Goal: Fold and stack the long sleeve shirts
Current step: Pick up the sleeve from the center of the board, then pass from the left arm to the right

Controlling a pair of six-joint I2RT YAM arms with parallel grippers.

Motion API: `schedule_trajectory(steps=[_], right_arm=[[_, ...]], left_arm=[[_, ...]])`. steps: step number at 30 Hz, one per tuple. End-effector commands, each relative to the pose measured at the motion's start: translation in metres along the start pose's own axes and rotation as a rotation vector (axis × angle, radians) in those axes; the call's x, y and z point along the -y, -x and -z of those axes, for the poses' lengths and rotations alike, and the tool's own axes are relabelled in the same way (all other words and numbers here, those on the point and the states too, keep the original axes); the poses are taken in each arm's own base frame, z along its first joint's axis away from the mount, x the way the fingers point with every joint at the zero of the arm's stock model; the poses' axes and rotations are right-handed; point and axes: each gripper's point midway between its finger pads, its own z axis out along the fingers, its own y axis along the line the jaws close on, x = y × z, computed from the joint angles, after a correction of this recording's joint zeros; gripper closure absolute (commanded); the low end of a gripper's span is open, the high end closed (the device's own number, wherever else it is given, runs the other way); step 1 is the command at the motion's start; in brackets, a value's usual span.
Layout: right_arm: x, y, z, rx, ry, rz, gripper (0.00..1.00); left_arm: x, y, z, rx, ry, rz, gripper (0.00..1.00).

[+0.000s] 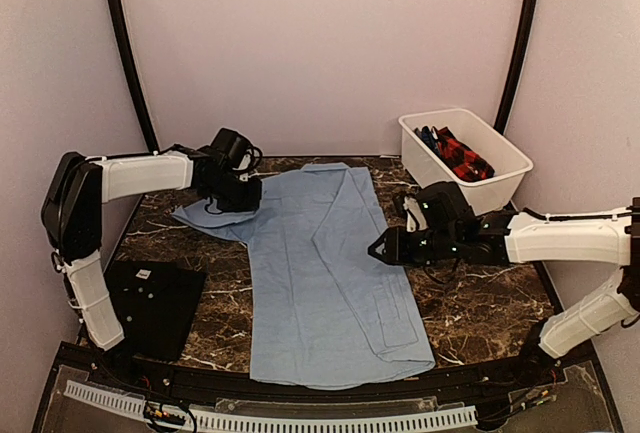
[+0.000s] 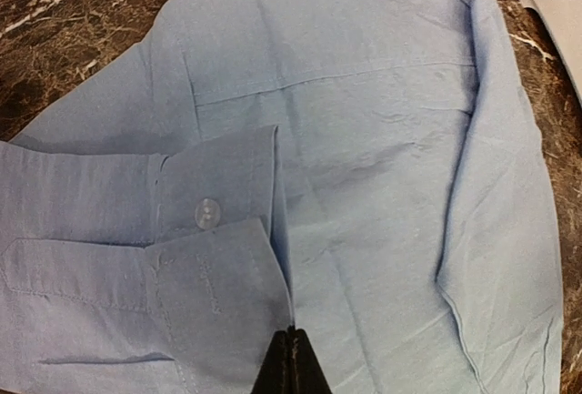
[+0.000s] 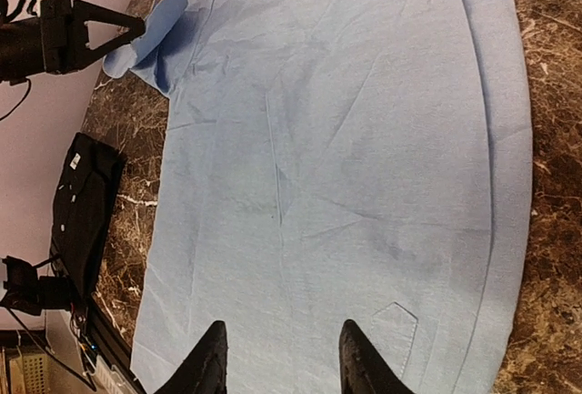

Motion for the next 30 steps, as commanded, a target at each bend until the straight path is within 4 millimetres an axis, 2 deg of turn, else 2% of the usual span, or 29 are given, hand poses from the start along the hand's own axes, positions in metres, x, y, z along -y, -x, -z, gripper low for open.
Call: schedule_trajectory(steps=[1, 8, 13, 15, 16, 17, 22, 30], right_arm=[[-0.039, 0.033, -0.005, 0.078, 0.128, -0.005, 0.57], [-0.059, 0.051, -0.028, 0.097, 0.201, -0.063, 0.44], [-0.067, 0.05, -0.051, 0.071, 0.259, -0.115, 0.35], [-0.068, 0.048, -0.062, 0.057, 0.276, -0.131, 0.32], [-0.069, 0.047, -0.066, 0.049, 0.285, -0.139, 0.31], [-0.069, 0.046, -0.071, 0.04, 0.289, -0.15, 0.3], [-0.069, 0.04, -0.092, 0.004, 0.3, -0.175, 0.29], [-0.066, 0.032, -0.112, -0.023, 0.283, -0.194, 0.34]], left_arm=[[0.038, -0.004, 0.027, 0.034, -0.175, -0.025, 1.0], [0.087, -0.035, 0.038, 0.019, -0.319, -0.056, 1.0], [0.117, -0.069, 0.034, -0.028, -0.417, -0.033, 1.0], [0.131, -0.077, 0.034, -0.024, -0.474, -0.025, 1.0], [0.132, -0.086, 0.031, -0.043, -0.477, -0.025, 1.0], [0.14, -0.087, 0.032, -0.034, -0.498, -0.028, 1.0], [0.152, -0.105, 0.027, -0.062, -0.526, -0.036, 1.0], [0.167, -0.115, 0.026, -0.083, -0.562, -0.053, 1.0]])
